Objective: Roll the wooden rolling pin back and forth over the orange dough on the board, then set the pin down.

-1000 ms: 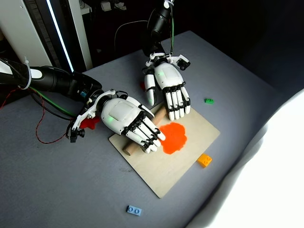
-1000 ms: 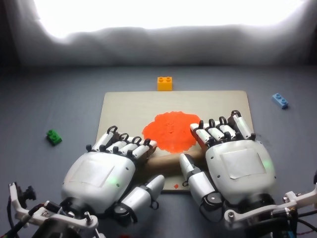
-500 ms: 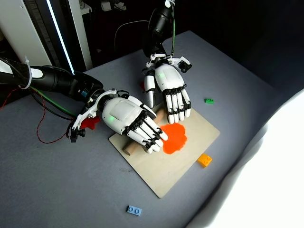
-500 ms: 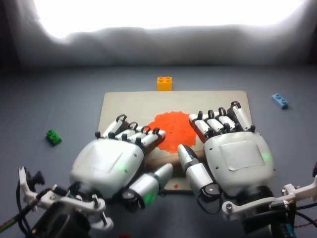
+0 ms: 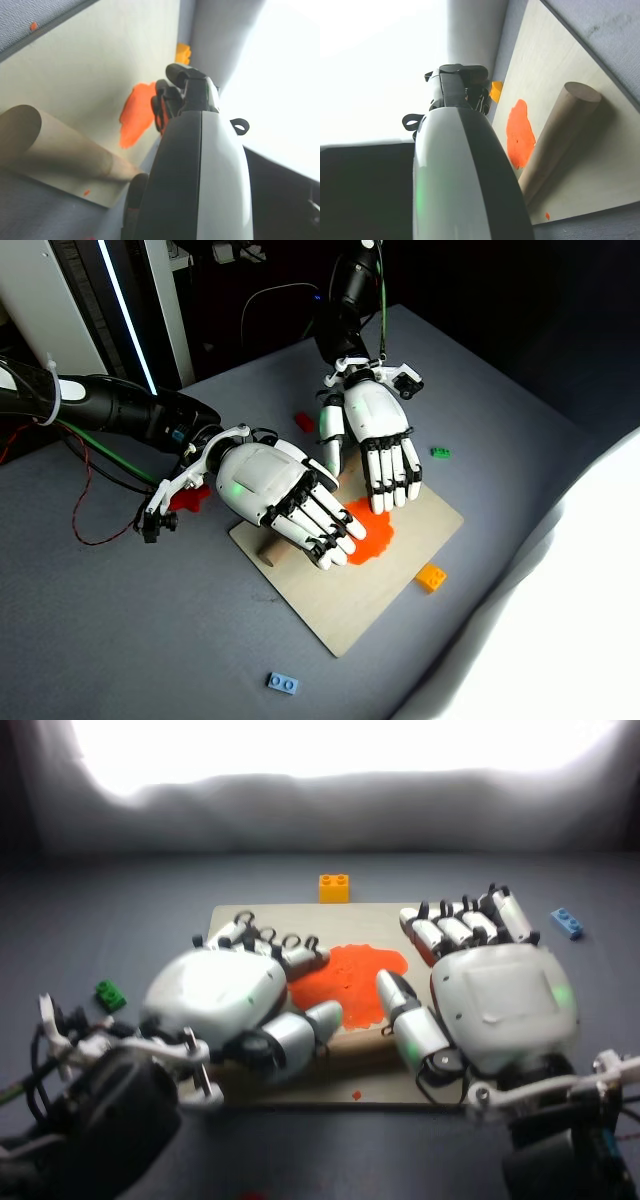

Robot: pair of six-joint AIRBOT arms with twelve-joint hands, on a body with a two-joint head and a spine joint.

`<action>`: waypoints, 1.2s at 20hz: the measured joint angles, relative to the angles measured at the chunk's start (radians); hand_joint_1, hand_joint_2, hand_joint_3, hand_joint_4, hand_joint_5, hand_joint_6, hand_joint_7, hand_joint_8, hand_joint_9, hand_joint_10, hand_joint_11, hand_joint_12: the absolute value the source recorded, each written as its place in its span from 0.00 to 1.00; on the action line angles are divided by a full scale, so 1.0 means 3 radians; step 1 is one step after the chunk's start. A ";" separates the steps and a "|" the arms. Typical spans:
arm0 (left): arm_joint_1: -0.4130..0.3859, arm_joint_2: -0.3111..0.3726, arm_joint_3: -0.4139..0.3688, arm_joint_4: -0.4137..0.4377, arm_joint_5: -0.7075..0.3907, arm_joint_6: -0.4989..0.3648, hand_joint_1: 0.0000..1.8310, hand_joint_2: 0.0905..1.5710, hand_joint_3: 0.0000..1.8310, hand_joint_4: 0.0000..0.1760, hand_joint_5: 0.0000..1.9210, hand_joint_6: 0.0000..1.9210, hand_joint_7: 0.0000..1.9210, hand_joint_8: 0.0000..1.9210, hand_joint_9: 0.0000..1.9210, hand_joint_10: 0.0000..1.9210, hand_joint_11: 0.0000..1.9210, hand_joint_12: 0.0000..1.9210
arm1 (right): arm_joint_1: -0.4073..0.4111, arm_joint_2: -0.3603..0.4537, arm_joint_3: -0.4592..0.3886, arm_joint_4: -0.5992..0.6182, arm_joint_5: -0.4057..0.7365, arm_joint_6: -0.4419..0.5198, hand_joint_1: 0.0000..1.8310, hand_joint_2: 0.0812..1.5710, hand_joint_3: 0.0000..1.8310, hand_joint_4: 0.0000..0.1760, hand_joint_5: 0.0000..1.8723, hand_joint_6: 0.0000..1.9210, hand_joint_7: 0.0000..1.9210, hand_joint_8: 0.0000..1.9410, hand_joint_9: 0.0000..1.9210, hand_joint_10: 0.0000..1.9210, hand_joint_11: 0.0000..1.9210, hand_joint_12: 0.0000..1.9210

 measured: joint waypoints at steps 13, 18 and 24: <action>-0.0621 0.0374 -0.0149 -0.0168 0.1086 0.0195 0.00 0.96 0.00 0.00 0.20 0.00 0.23 0.00 0.18 0.00 0.00 0.36 | 0.0271 0.1508 -0.0823 -0.0074 -0.0809 0.0687 0.00 0.98 0.00 0.00 0.26 0.00 0.29 0.00 0.25 0.06 0.00 0.62; -0.0767 0.0562 -0.0323 -0.0178 0.1319 0.0313 0.00 0.96 0.00 0.00 0.20 0.00 0.22 0.00 0.18 0.00 0.00 0.35 | 0.0197 0.1918 -0.0985 -0.0417 -0.0909 0.1359 0.00 0.98 0.00 0.00 0.28 0.01 0.31 0.01 0.26 0.07 0.00 0.65; -0.0664 0.0778 -0.0510 -0.0186 0.1343 0.0299 0.00 0.96 0.00 0.00 0.20 0.00 0.23 0.00 0.19 0.00 0.00 0.37 | 0.0113 0.2228 -0.1204 -0.0470 -0.1007 0.1392 0.00 0.98 0.00 0.00 0.27 0.00 0.30 0.00 0.26 0.06 0.00 0.63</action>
